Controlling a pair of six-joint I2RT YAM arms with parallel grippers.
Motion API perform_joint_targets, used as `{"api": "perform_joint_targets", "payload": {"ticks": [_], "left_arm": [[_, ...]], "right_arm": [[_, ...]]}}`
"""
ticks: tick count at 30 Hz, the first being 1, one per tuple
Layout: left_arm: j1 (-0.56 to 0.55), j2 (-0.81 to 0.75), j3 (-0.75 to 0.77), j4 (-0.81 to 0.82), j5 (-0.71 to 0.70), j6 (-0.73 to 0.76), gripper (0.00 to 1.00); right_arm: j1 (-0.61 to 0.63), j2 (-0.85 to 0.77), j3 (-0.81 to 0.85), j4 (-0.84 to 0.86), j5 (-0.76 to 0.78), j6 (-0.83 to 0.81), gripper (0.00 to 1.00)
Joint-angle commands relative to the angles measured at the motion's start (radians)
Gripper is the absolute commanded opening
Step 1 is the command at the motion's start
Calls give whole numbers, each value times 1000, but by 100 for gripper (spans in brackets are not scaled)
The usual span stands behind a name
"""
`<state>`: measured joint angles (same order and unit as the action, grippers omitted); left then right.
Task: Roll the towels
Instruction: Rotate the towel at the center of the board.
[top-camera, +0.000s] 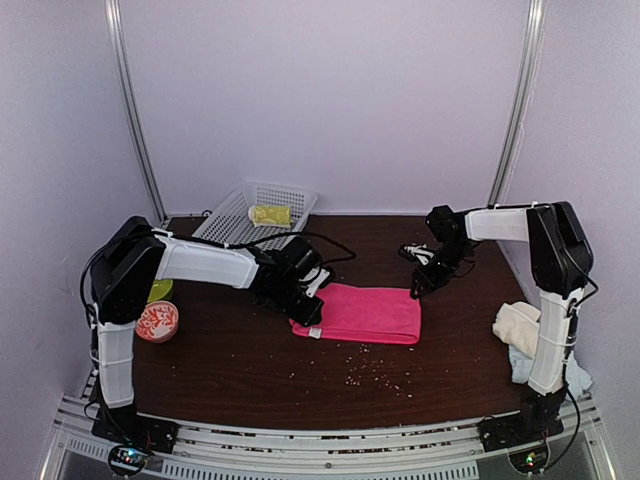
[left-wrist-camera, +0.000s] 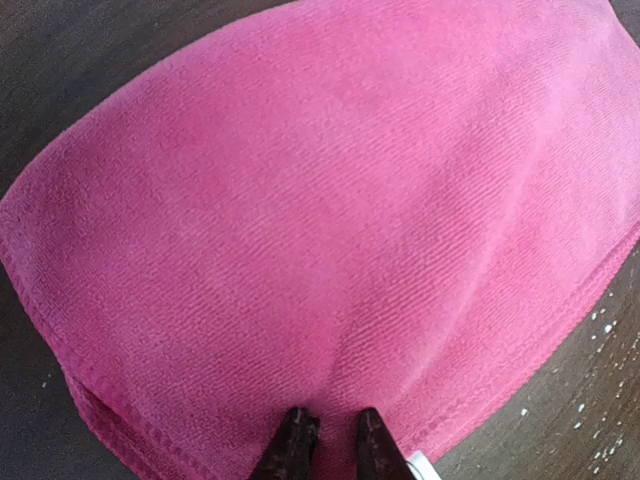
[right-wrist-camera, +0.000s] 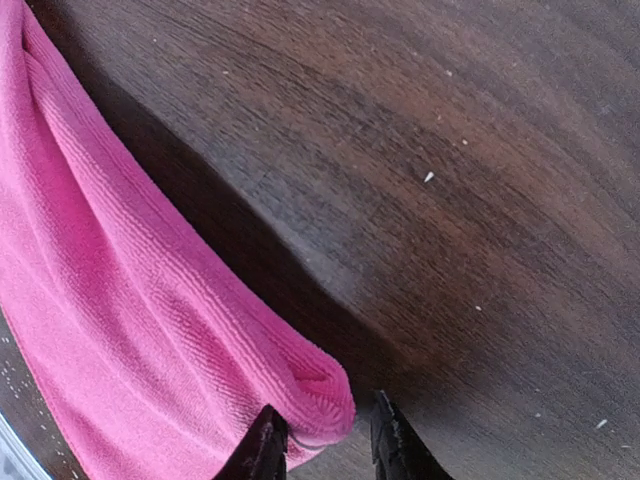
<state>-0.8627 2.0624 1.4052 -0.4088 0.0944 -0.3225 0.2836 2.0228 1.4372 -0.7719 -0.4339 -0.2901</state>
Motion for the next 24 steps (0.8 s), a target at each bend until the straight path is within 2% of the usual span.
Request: {"api": "perform_joint_targets", "payload": {"ticks": [1, 4, 6, 9, 12, 16, 18, 21, 24], "left_arm": [[7, -19, -58, 58, -2, -12, 16], [16, -20, -77, 59, -17, 0, 15], [32, -14, -79, 59, -16, 16, 9], [62, 4, -58, 49, -18, 62, 2], [91, 35, -4, 40, -30, 136, 0], [116, 105, 167, 9, -49, 252, 0], [121, 125, 247, -1, -46, 305, 5], [122, 123, 344, -50, -25, 359, 18], [122, 68, 336, -60, 6, 369, 26]], "right_arm": [[-6, 8, 8, 40, -27, -12, 26], [-11, 4, -22, 54, 0, -1, 13], [-25, -10, -59, 51, 3, 3, 8], [-52, -54, -147, 59, 16, 11, 5], [-67, -111, -243, 52, 25, 6, 3], [-43, -198, -343, -3, -35, -32, 4], [9, -224, -372, -71, -98, -83, 8], [110, -248, -384, -199, -202, -196, 17], [126, -291, -325, -291, -264, -257, 24]]}}
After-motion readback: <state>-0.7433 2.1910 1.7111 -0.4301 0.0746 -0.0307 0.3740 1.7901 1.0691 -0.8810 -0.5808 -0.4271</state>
